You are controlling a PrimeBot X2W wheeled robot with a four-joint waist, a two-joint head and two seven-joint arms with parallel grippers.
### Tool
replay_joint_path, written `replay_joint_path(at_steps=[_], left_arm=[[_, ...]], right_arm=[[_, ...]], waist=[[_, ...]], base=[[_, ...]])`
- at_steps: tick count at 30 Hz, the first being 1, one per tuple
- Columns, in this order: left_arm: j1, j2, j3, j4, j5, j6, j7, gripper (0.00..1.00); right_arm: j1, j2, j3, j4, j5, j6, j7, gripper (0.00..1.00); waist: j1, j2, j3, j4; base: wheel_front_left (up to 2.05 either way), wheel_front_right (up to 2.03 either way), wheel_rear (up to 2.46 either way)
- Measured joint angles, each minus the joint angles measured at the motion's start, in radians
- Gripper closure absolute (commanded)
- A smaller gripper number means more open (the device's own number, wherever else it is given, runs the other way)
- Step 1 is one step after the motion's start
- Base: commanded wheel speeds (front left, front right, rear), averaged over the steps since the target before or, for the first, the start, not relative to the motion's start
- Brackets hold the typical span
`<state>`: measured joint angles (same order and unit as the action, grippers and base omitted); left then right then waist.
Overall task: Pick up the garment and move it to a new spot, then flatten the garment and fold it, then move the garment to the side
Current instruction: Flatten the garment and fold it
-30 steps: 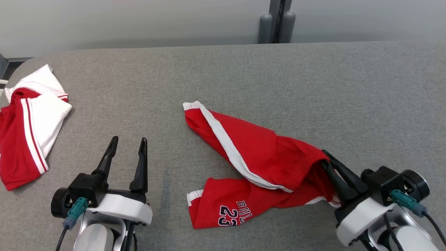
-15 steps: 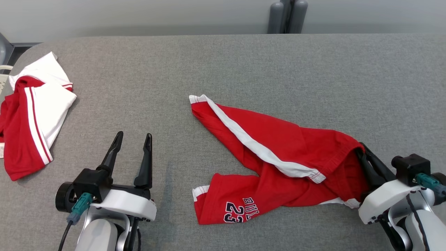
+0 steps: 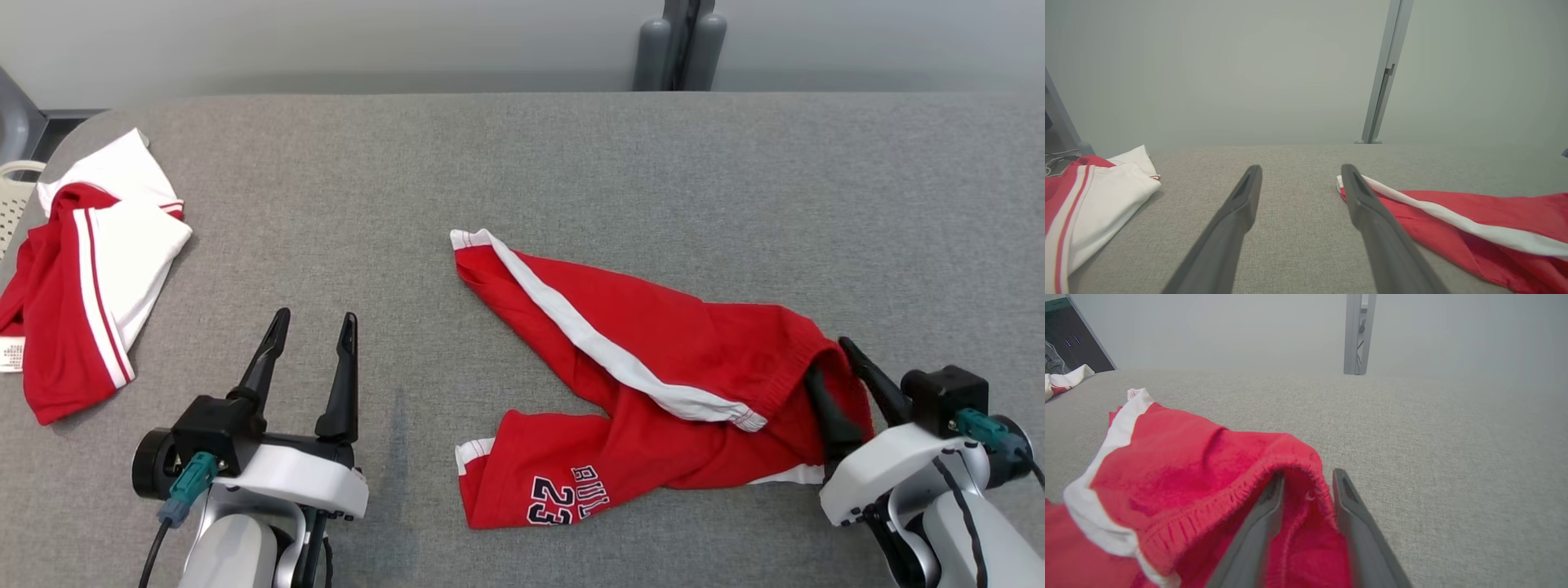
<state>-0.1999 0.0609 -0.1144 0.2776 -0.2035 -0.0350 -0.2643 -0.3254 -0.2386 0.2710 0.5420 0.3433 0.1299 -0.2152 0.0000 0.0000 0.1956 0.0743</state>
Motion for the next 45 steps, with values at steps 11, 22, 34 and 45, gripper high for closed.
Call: replay_joint_path(at_steps=[11,22,34,45], left_arm=[[0.052,0.001,0.017,0.011,0.001,0.001,0.000,0.00],[0.109,0.009,0.027,0.026,-0.010,0.006,0.000,0.00],[0.123,0.017,0.009,0.019,-0.012,0.009,0.017,0.00],[0.043,0.024,-0.024,0.026,-0.012,0.000,0.052,0.00]], right_arm=[[0.135,0.034,-0.056,-0.140,0.010,0.000,-0.031,0.00],[0.232,0.090,-0.155,-0.289,-0.029,0.000,-0.040,0.00],[0.261,0.115,-0.195,-0.314,-0.071,0.000,-0.030,0.00],[0.254,0.117,-0.194,-0.332,-0.072,0.000,-0.013,0.00]], waist=[[0.0000,0.0000,-0.064,-0.031],[0.0000,0.0000,-0.141,-0.048],[0.0000,0.0000,-0.156,-0.045],[0.0000,0.0000,-0.117,-0.049]], base=[[0.00,0.00,0.00],[0.00,0.00,0.00],[0.00,0.00,0.00],[0.00,0.00,0.00]])
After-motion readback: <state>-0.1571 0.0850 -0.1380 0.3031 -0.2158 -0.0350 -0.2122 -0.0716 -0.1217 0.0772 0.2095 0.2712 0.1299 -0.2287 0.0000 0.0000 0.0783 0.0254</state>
